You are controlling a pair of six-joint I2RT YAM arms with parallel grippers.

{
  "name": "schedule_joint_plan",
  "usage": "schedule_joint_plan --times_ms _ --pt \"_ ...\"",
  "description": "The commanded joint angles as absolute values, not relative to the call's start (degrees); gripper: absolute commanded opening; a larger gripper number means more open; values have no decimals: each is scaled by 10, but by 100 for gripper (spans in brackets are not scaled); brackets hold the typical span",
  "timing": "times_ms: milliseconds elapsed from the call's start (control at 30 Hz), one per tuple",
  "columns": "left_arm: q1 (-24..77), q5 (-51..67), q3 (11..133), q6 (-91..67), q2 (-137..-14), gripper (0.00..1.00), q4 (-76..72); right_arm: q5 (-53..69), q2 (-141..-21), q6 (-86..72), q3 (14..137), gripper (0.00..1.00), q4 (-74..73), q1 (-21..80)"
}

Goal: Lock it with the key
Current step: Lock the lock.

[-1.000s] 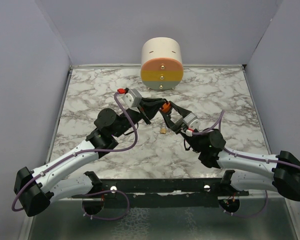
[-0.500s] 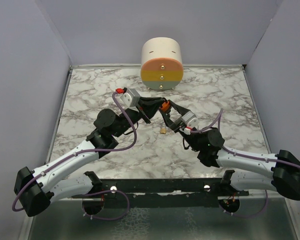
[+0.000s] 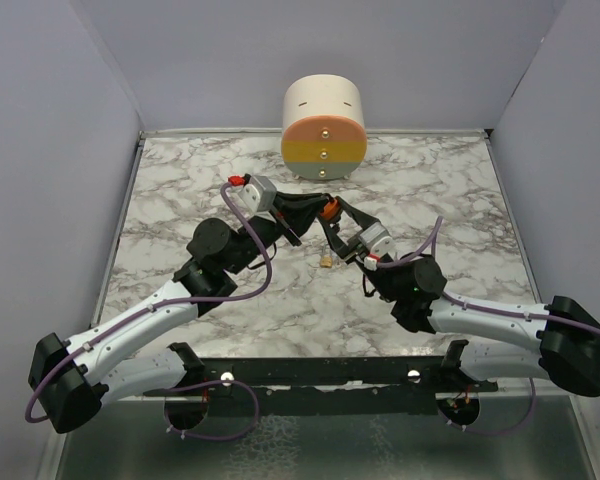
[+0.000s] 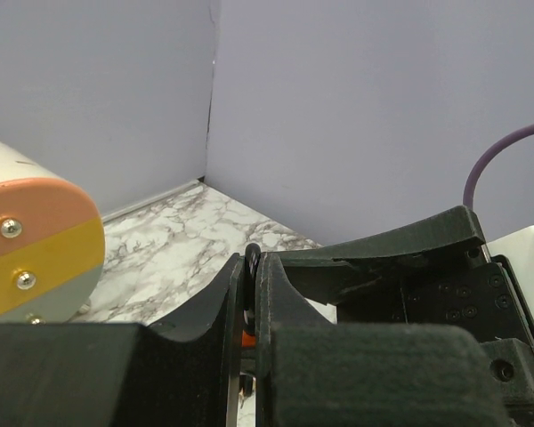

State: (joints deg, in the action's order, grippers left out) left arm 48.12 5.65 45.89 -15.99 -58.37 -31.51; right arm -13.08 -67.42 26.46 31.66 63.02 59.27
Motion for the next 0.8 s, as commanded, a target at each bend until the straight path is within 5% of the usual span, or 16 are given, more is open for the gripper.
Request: schedule_joint_plan --times_ms 0,767 --pt "487 79 430 -174 -599 0 -264 -114 -662 274 361 1 730 602" --pt "488 82 375 -168 -627 0 -245 -69 -634 295 436 1 708 620"
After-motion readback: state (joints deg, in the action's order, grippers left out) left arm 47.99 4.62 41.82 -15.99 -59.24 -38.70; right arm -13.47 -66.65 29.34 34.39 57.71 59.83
